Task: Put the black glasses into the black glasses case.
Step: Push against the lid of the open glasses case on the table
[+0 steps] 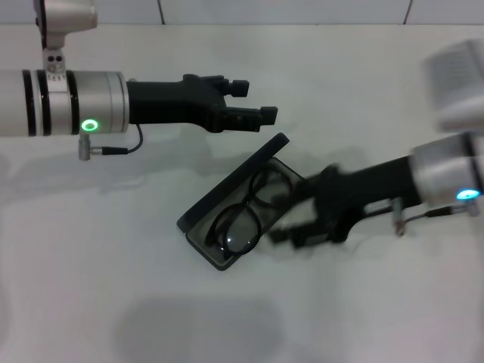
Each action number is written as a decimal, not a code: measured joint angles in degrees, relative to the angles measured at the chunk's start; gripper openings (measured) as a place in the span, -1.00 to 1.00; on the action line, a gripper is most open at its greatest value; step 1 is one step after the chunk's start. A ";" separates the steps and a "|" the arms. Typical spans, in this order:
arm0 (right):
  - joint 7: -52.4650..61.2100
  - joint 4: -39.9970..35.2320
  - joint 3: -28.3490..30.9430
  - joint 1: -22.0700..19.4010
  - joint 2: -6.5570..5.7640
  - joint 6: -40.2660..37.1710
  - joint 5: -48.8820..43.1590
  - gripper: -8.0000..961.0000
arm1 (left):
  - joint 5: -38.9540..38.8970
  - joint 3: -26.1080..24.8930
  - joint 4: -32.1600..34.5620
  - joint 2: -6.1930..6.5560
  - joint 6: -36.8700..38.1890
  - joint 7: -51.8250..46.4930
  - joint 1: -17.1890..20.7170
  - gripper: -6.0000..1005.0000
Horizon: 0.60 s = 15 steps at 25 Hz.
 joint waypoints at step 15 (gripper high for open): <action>10.95 1.36 -13.57 7.22 0.35 3.41 -4.82 0.20 | 0.17 0.53 0.02 -0.81 -0.75 1.07 -1.52 0.76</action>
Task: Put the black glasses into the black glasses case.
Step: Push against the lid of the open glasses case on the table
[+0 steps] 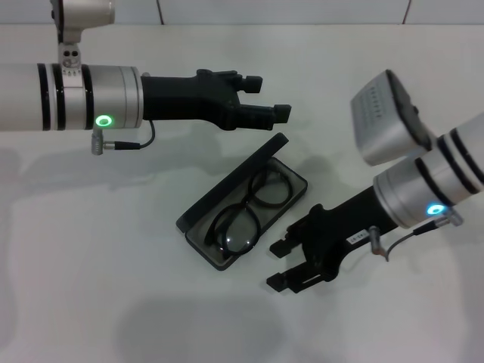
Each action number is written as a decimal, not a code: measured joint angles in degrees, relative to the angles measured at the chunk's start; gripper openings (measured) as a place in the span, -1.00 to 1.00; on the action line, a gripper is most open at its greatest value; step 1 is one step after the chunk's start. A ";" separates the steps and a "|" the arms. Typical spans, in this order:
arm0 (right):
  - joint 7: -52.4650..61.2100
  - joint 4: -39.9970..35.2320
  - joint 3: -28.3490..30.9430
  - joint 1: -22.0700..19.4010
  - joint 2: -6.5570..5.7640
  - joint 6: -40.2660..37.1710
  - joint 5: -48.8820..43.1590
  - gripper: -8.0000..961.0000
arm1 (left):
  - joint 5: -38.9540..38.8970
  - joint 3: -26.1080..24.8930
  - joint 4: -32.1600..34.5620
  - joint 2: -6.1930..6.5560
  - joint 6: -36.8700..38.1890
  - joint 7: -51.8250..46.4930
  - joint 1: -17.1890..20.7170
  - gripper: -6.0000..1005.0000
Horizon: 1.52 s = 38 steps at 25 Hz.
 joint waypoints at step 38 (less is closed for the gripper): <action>0.02 0.54 -12.44 2.47 0.01 9.92 8.05 0.19 | -2.66 -0.21 0.54 -0.21 -0.58 1.50 -0.37 0.76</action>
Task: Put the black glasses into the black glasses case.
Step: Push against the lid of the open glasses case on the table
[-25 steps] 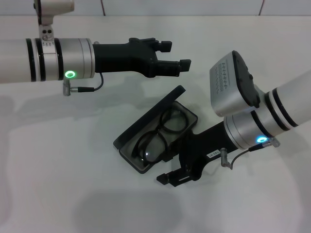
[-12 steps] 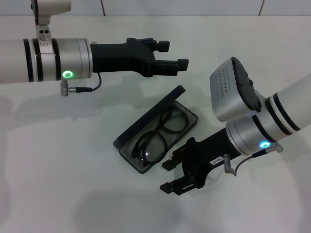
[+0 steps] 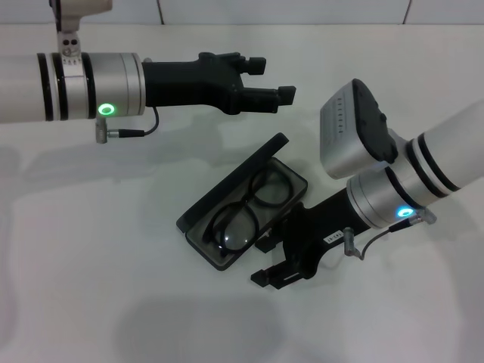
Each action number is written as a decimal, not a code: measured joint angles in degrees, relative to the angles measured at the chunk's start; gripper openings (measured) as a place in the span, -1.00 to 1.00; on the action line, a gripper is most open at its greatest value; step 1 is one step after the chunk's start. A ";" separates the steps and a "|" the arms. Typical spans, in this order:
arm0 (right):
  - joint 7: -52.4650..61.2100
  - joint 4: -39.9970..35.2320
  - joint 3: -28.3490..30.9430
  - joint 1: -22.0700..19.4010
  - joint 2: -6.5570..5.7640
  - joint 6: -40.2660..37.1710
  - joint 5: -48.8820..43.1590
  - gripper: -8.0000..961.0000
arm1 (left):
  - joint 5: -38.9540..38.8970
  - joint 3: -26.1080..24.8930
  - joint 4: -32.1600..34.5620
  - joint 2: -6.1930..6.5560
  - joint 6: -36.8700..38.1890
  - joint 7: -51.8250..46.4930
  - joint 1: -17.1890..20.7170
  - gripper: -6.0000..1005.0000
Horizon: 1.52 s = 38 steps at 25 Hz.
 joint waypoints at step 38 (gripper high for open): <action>-18.49 -10.79 48.25 -28.54 -0.38 -10.65 5.93 0.16 | 10.22 -3.18 0.75 0.39 0.07 -5.87 5.82 0.76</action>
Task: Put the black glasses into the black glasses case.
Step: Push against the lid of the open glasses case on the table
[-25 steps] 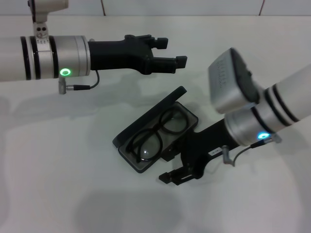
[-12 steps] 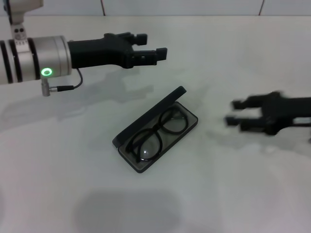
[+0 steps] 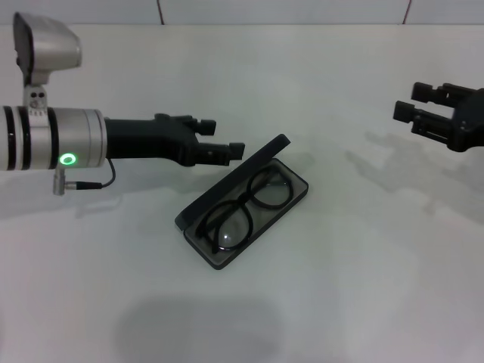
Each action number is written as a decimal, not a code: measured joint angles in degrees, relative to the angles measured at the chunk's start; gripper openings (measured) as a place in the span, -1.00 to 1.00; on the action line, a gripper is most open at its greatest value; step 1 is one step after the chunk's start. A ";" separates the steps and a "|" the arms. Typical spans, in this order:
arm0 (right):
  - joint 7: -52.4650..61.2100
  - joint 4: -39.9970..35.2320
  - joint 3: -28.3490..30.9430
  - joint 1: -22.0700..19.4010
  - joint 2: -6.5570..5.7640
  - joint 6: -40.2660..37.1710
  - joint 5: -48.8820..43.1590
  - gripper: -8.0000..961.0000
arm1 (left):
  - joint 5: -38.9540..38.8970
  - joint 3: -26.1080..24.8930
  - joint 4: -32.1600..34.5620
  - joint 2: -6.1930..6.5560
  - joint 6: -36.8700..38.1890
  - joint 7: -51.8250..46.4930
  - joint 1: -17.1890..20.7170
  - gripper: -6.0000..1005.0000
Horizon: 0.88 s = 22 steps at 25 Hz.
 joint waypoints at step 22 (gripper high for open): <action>-1.55 1.52 -1.51 2.16 0.04 1.73 -0.12 0.14 | 1.47 8.33 0.35 -0.75 -3.03 3.16 -0.73 0.76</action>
